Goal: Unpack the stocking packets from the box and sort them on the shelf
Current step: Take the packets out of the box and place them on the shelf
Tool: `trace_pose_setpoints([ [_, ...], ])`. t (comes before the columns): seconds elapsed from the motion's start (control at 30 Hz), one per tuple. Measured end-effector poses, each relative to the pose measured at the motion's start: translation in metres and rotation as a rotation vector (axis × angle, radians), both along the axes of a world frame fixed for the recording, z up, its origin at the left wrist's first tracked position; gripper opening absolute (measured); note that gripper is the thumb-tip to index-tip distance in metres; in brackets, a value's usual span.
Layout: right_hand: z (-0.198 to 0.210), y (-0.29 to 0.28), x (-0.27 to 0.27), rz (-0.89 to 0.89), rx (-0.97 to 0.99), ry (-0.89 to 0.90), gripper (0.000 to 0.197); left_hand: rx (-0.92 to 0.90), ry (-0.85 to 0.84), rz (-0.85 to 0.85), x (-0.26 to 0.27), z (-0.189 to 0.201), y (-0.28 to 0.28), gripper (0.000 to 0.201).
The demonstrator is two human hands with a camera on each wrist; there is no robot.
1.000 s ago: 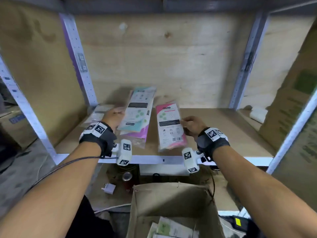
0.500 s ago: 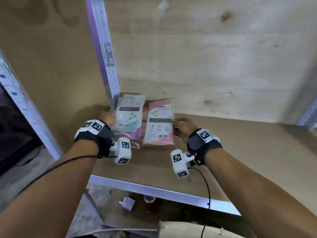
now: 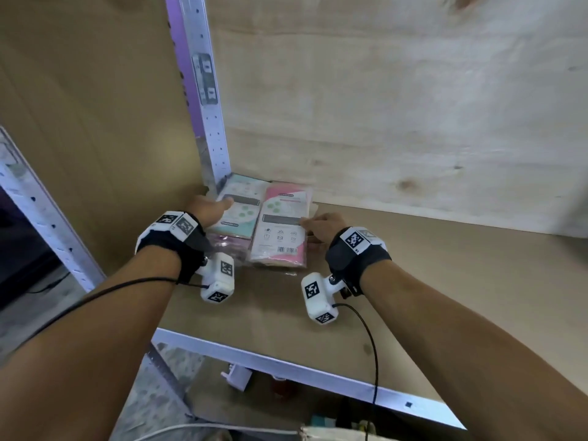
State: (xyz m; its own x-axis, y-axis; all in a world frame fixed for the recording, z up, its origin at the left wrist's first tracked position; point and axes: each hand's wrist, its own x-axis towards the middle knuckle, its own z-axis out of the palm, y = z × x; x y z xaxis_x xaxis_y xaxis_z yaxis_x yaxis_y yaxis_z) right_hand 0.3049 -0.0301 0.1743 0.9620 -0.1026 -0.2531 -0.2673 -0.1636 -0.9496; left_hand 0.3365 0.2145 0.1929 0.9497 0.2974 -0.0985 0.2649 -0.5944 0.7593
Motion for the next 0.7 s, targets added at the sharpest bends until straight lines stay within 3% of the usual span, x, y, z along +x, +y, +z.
trace_pose_setpoints([
  [0.2, 0.017, -0.021, -0.04, 0.111, -0.06, 0.019, 0.023, 0.053, -0.004, -0.037, -0.038, 0.006, -0.006, 0.057],
  [0.33, 0.027, -0.043, -0.089, 0.238, -0.111, 0.053, 0.014, 0.018, -0.074, -0.089, -0.08, 0.022, -0.023, 0.04],
  [0.43, 0.034, -0.061, -0.13, 0.309, -0.133, 0.034, 0.011, 0.061, -0.201, -0.168, -0.123, 0.032, -0.049, 0.012],
  [0.57, 0.037, -0.085, -0.193, 0.353, -0.184, 0.021, 0.005, -0.063, -0.228, -0.318, -0.196, 0.033, -0.096, 0.017],
  [0.7, 0.032, -0.111, -0.261, 0.356, -0.276, 0.012, 0.005, -0.172, -0.211, -0.403, -0.267, 0.019, -0.138, 0.006],
])
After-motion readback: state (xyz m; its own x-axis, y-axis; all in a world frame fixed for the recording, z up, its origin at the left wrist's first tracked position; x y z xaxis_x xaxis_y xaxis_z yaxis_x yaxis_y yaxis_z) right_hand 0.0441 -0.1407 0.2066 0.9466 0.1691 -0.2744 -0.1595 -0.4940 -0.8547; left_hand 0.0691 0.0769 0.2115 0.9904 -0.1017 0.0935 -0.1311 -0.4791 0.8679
